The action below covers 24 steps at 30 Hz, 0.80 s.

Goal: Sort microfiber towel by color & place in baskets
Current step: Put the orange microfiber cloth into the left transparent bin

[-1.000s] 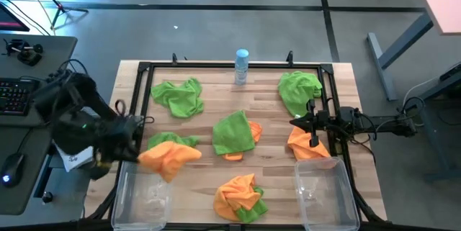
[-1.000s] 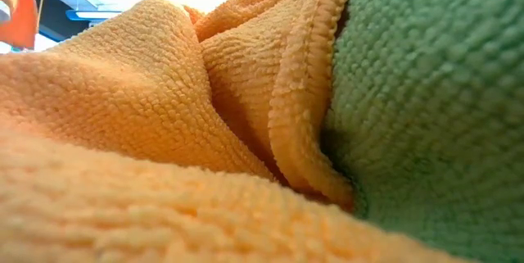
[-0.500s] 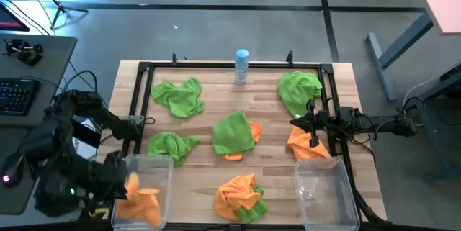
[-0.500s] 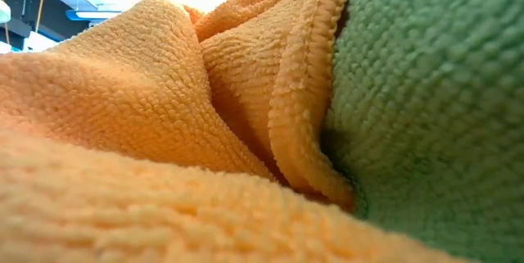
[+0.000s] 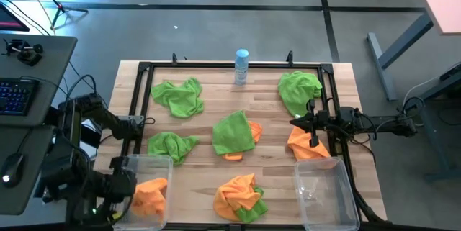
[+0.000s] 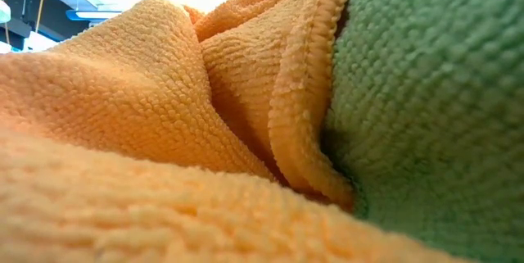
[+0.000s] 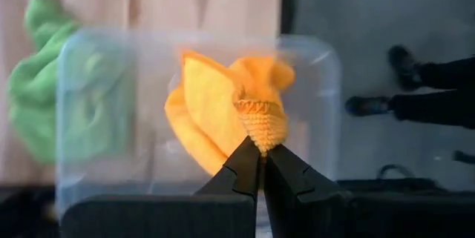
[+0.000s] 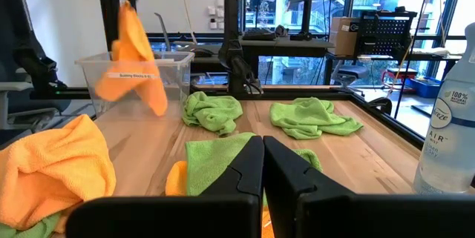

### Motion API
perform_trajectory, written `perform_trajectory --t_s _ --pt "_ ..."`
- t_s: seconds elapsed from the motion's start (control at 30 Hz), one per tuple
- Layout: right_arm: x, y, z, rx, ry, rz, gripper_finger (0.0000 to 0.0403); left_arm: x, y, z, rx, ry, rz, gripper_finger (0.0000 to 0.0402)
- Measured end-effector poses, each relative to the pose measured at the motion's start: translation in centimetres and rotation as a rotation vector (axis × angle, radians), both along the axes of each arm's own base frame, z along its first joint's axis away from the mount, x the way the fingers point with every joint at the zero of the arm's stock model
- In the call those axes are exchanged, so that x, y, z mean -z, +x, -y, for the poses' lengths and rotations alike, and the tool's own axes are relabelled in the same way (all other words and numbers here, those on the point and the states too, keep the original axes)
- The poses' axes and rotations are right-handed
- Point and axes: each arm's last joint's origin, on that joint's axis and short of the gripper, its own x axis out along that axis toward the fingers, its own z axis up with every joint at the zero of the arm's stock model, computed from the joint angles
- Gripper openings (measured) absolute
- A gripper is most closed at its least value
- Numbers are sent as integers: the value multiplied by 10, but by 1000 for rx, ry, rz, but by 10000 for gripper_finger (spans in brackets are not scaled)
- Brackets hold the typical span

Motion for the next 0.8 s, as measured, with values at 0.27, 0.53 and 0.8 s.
perform_trajectory --t_s 0.27,0.53,0.8 --pt "0 0 0 0 0 0 0 44 -19 -10 110 -23 49 0" --pt "0 0 0 0 0 0 0 103 -8 -4 154 99 -97 0" --pt "0 0 0 0 0 0 0 139 10 -7 149 130 -131 0"
